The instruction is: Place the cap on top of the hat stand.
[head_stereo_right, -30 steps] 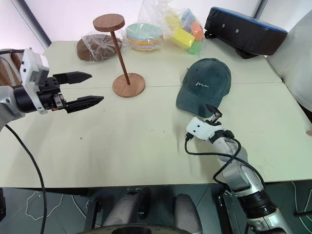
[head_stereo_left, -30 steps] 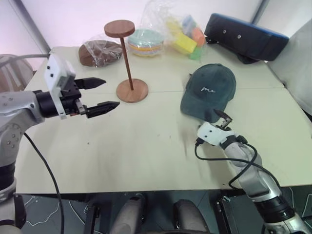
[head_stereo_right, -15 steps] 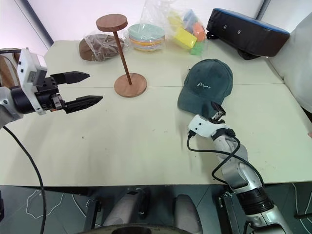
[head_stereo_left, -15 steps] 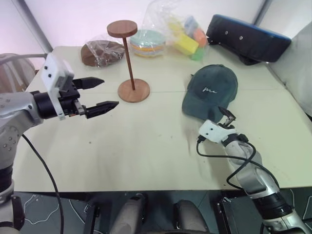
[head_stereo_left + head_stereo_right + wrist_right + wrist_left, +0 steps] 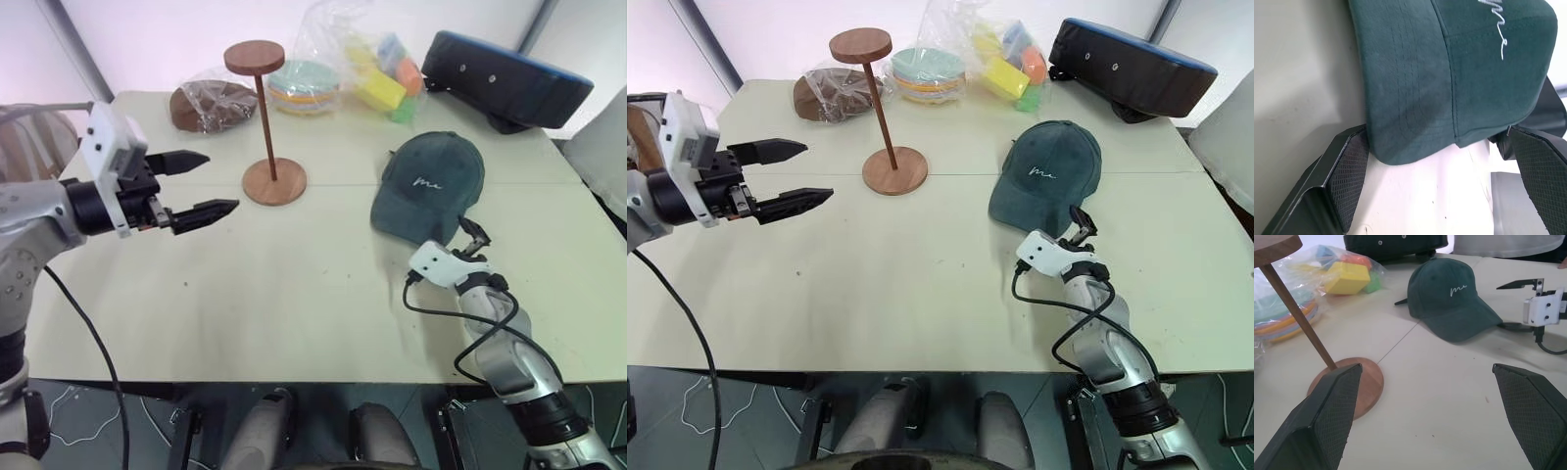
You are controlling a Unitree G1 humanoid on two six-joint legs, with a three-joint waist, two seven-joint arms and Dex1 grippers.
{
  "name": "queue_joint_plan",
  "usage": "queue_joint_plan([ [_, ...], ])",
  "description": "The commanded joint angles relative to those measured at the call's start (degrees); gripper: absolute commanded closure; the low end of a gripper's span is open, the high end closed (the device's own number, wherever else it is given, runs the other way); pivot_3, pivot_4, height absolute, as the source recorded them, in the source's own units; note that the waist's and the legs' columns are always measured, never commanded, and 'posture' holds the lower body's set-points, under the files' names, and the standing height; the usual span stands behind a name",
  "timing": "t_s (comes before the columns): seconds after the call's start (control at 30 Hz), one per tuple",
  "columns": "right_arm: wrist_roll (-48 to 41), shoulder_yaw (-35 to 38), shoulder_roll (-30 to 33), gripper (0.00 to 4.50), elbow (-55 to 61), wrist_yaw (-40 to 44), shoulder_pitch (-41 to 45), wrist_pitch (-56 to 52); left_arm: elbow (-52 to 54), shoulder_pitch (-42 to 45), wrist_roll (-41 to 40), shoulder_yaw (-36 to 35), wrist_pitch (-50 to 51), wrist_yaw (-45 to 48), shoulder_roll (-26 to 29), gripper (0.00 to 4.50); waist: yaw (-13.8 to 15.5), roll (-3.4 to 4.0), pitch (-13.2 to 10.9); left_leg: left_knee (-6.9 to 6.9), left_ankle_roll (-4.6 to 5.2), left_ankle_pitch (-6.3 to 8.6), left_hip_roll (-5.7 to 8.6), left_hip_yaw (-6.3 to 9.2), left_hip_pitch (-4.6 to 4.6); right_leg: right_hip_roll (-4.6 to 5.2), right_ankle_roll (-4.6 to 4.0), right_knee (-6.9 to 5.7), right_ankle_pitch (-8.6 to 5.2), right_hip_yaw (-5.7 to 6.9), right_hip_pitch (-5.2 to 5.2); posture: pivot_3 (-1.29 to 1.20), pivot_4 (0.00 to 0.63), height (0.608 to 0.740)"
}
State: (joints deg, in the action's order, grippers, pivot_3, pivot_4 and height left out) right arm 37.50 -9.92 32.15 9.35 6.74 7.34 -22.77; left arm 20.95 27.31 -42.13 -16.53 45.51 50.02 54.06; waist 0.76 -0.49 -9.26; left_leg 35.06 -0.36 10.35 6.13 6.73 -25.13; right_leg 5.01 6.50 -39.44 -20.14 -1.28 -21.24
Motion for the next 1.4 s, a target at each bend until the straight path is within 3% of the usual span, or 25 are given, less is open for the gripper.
queue_joint_plan([
  [0.03,0.3,2.0,-0.2,0.00,-2.3,0.1,-0.5,-1.7,0.3,1.3,0.2,-0.5,-1.3,0.2,0.7,0.02,0.0,0.00,0.0,0.00,0.00,0.00,0.00,0.00,0.00,0.00,0.00,0.00,0.00,0.00,0.00,0.00,0.150,0.740],
  [1.07,-3.6,2.2,-1.7,0.00,-3.6,2.5,2.0,2.5,0.5,1.5,0.4,-0.6,-1.5,-0.2,0.2,0.02,-0.9,-0.02,0.0,-0.05,0.00,0.00,-0.05,0.00,0.02,-0.04,0.00,-0.01,0.00,-0.02,-0.02,0.00,0.150,0.740],
  [1.2,-3.8,2.3,-1.8,1.30,-3.9,2.7,2.1,3.2,0.3,1.5,0.4,-0.5,-1.7,-0.2,0.2,0.00,-1.1,-0.02,0.0,-0.07,0.00,0.00,-0.05,0.00,0.02,-0.04,0.00,-0.01,0.00,-0.02,-0.04,0.00,0.150,0.740],
  [1.4,-3.8,2.3,-1.9,4.47,-4.0,3.0,2.2,3.8,0.2,1.3,0.5,-0.5,-2.0,-0.2,0.2,0.00,-1.5,-0.02,0.0,-0.15,-0.01,-0.01,-0.05,0.00,0.03,-0.04,0.00,-0.01,0.00,-0.04,-0.05,0.00,0.150,0.740],
])
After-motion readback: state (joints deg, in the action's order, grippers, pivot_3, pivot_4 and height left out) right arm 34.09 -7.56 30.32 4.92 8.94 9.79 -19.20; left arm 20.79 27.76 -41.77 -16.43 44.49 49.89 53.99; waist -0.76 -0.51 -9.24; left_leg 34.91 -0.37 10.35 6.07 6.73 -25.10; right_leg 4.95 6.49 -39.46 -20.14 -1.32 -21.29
